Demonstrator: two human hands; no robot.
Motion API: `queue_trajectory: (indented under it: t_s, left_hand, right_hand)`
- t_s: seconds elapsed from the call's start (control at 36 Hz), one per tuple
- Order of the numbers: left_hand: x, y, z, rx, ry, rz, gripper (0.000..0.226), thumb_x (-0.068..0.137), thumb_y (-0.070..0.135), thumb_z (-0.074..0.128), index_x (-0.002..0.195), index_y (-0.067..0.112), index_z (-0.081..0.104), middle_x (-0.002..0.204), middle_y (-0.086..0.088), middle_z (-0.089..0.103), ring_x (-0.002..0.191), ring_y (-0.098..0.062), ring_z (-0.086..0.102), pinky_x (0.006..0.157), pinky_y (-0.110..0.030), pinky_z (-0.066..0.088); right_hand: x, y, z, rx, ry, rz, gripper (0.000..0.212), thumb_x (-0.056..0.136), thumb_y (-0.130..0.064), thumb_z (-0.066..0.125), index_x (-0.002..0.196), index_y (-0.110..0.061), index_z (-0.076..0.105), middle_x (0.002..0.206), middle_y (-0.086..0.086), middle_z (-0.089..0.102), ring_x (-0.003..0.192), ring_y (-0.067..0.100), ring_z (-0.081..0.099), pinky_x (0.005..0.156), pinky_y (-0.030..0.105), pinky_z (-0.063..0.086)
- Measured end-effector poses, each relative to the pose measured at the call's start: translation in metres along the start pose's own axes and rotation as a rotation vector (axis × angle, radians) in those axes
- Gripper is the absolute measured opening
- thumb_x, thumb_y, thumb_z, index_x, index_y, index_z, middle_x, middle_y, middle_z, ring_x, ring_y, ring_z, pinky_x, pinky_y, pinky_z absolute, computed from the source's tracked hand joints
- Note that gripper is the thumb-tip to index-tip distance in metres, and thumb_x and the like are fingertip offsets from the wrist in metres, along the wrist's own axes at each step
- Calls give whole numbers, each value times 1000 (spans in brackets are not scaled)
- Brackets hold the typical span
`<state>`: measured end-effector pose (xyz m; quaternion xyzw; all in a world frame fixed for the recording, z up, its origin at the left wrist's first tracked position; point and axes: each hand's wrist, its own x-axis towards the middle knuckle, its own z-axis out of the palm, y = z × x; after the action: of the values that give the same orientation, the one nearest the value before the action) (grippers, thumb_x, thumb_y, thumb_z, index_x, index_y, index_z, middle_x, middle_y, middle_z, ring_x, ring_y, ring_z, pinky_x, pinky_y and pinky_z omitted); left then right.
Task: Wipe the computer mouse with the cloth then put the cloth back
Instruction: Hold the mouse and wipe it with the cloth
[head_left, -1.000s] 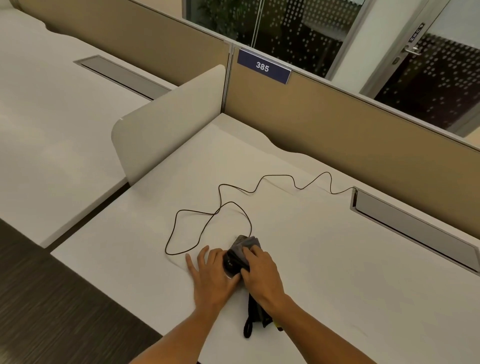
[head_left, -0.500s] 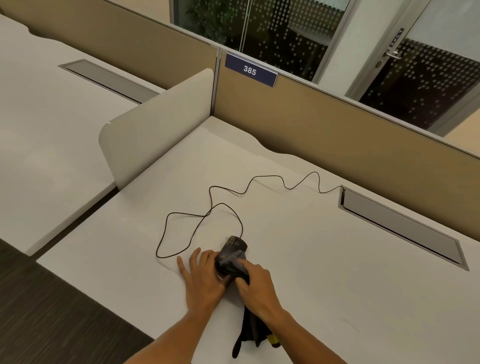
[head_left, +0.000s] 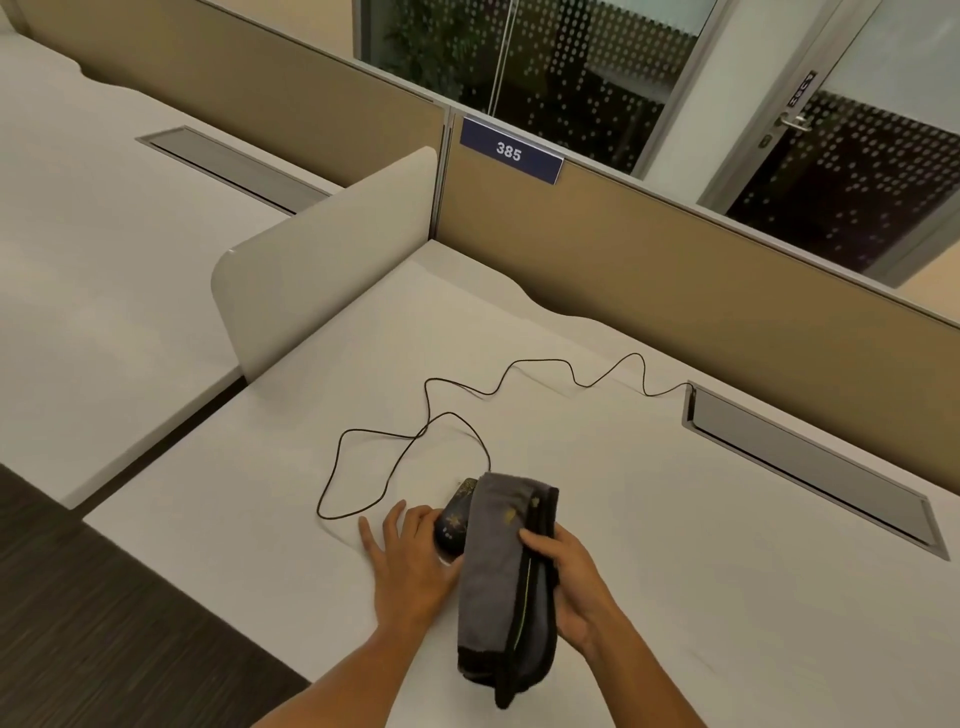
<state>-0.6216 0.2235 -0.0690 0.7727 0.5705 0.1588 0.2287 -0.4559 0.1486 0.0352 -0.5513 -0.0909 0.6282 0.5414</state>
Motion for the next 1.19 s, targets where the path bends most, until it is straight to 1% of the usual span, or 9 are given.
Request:
queue_trajectory:
  t_s: [0.17, 0.31, 0.39, 0.44, 0.58, 0.75, 0.83, 0.92, 1.19]
  left_hand:
    - [2, 1, -1, -7, 7, -15, 78, 72, 88, 35, 122, 32, 56, 127, 11, 56, 141, -21, 32, 119, -62, -5]
    - [1, 2, -1, -22, 34, -13, 72, 73, 83, 45, 119, 31, 58, 124, 9, 59, 138, -23, 37, 118, -63, 0]
    - [0, 1, 0, -17, 44, -10, 70, 72, 82, 50, 118, 30, 60, 122, 9, 61, 137, -23, 40, 118, -64, 3]
    - [1, 1, 0, 0, 40, -13, 72, 70, 81, 51, 118, 29, 60, 121, 8, 61, 136, -24, 41, 117, -65, 5]
    - [1, 2, 0, 18, 46, -15, 73, 69, 83, 49, 117, 29, 62, 119, 9, 62, 134, -25, 44, 117, -64, 7]
    - [0, 1, 2, 12, 71, -16, 69, 70, 81, 51, 114, 29, 63, 115, 9, 62, 132, -23, 45, 116, -65, 11]
    - [1, 0, 4, 13, 72, -21, 71, 70, 82, 50, 115, 29, 62, 116, 8, 62, 133, -24, 45, 117, -63, 9]
    - [1, -1, 4, 22, 78, -18, 68, 68, 80, 54, 113, 30, 62, 114, 10, 62, 131, -23, 47, 116, -64, 13]
    - [1, -2, 7, 8, 95, -8, 69, 70, 81, 51, 114, 29, 62, 114, 10, 62, 129, -23, 48, 116, -63, 12]
  right_hand:
    - [14, -25, 3, -128, 36, -47, 30, 92, -10, 65, 122, -11, 64, 113, 17, 74, 101, 34, 72, 73, 39, 61]
    - [31, -53, 11, -390, 77, -110, 27, 90, -16, 72, 115, -19, 67, 102, 2, 78, 92, 20, 75, 67, 29, 60]
    - [45, -63, 20, -655, 110, -166, 22, 86, -18, 75, 103, -30, 68, 96, -3, 77, 86, 17, 74, 63, 23, 58]
    - [57, -66, 27, -912, 160, -249, 18, 88, -21, 71, 98, -35, 65, 94, -7, 72, 90, 16, 70, 66, 21, 53]
    - [85, -66, 45, -1471, 195, -404, 35, 91, -12, 59, 124, -23, 59, 106, 4, 68, 94, 25, 66, 77, 32, 53]
    - [104, -60, 64, -1808, 126, -378, 42, 89, -10, 59, 128, -23, 49, 108, 8, 65, 82, 20, 54, 66, 32, 45]
    - [108, -51, 67, -1837, 77, -321, 45, 89, -12, 59, 130, -24, 47, 112, 9, 64, 91, 24, 59, 72, 35, 51]
    - [108, -40, 68, -1798, 82, -297, 47, 87, -12, 60, 131, -24, 49, 116, 11, 64, 99, 28, 62, 81, 37, 55]
    - [99, -28, 64, -1761, 84, -301, 48, 87, -8, 60, 130, -26, 51, 118, 12, 53, 98, 27, 59, 87, 34, 52]
